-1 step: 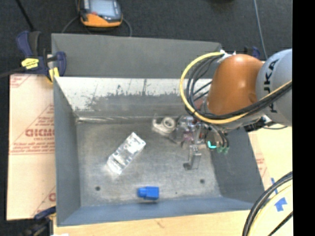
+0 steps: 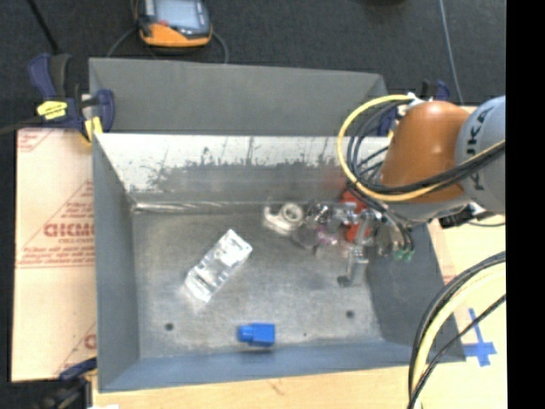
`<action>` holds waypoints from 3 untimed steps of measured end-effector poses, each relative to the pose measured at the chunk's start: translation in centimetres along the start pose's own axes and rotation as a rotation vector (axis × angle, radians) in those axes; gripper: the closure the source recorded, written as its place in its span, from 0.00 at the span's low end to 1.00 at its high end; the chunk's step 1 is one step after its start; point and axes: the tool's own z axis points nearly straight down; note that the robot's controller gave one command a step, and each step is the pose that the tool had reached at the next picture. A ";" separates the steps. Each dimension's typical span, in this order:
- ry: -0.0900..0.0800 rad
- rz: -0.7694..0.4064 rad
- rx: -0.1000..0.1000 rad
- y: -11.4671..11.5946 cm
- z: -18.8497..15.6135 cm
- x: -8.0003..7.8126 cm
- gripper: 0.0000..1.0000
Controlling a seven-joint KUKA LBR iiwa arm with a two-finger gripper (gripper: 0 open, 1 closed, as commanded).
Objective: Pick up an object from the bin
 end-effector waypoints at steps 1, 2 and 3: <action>-0.005 0.031 -0.003 0.1 6.0 -5.6 0.00; -0.005 0.030 -0.002 0.1 5.7 -5.4 1.00; -0.007 0.109 -0.003 -0.1 2.0 -6.1 1.00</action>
Offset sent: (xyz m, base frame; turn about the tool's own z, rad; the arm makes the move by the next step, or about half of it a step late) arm 0.0528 -0.0001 -0.0585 0.0322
